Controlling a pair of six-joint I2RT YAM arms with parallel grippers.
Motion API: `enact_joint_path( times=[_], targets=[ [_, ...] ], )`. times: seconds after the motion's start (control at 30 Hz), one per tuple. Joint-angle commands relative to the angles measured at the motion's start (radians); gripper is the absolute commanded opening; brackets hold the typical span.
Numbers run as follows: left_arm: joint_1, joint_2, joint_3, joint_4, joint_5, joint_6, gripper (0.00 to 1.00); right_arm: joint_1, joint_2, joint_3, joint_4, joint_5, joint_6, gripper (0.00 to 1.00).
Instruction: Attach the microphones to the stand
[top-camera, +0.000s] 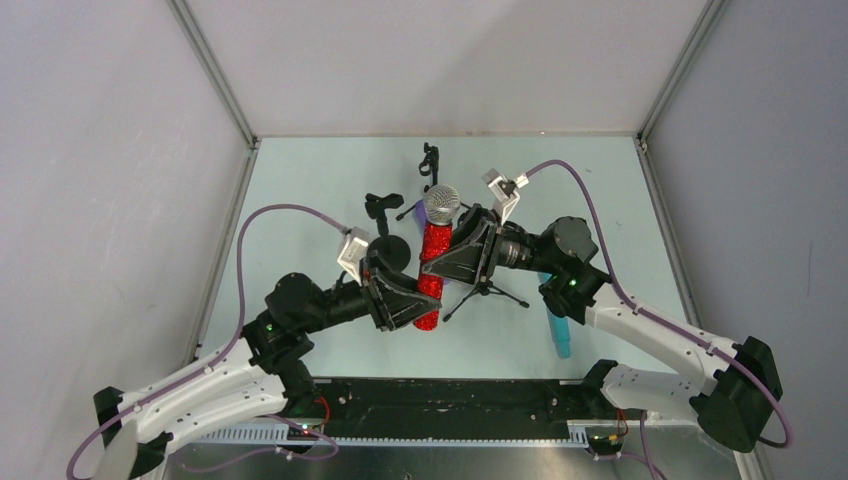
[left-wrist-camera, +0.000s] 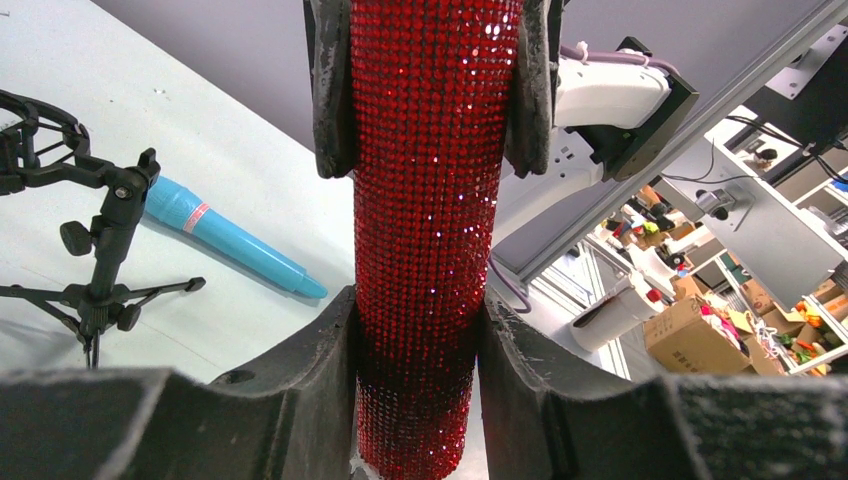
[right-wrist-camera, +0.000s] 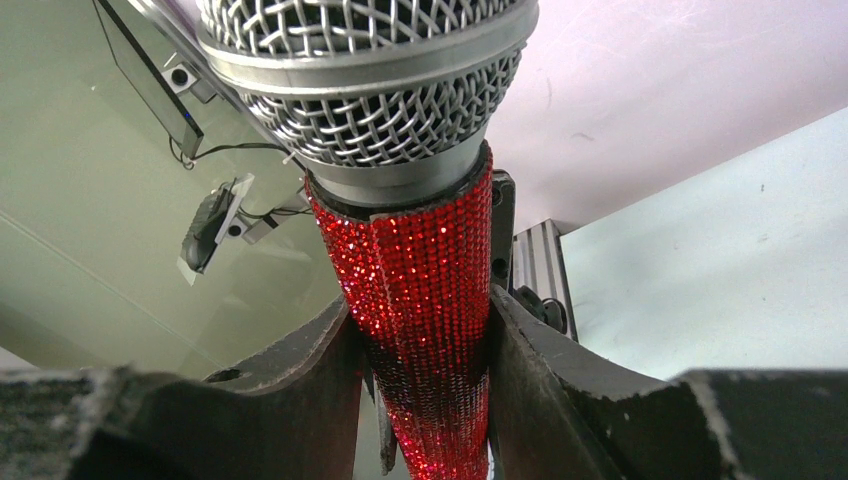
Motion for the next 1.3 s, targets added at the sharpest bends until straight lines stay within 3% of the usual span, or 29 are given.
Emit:
enact_joint_path(
  times=[0.0, 0.07, 0.2, 0.33, 0.43, 0.5, 0.8, 1.27],
  targets=[
    [-0.001, -0.001, -0.008, 0.039, -0.02, -0.003, 0.0, 0.013, -0.005, 0.044, 0.066, -0.055, 0.015, 0.22],
    [-0.001, 0.0, -0.007, 0.039, -0.024, -0.003, 0.03, 0.013, -0.007, 0.044, 0.055, -0.056, 0.009, 0.14],
    [-0.002, 0.009, -0.004, 0.039, -0.029, 0.001, 0.24, 0.013, -0.007, 0.044, 0.033, -0.049, -0.005, 0.0],
    [-0.001, 0.028, 0.009, 0.039, -0.019, 0.009, 0.57, 0.012, -0.011, 0.044, 0.013, -0.048, -0.02, 0.0],
    [-0.001, 0.053, 0.02, 0.039, -0.005, 0.014, 0.95, 0.013, -0.017, 0.044, -0.005, -0.042, -0.036, 0.0],
    [-0.001, 0.068, 0.028, 0.039, -0.001, 0.009, 0.99, 0.011, -0.026, 0.044, -0.02, -0.031, -0.043, 0.0],
    [-0.001, 0.123, 0.044, 0.038, 0.017, 0.001, 1.0, 0.007, -0.093, 0.044, -0.176, 0.064, -0.142, 0.0],
    [-0.001, 0.152, -0.035, 0.017, -0.001, -0.015, 1.0, -0.087, -0.237, 0.044, -0.518, 0.343, -0.256, 0.0]
  ],
)
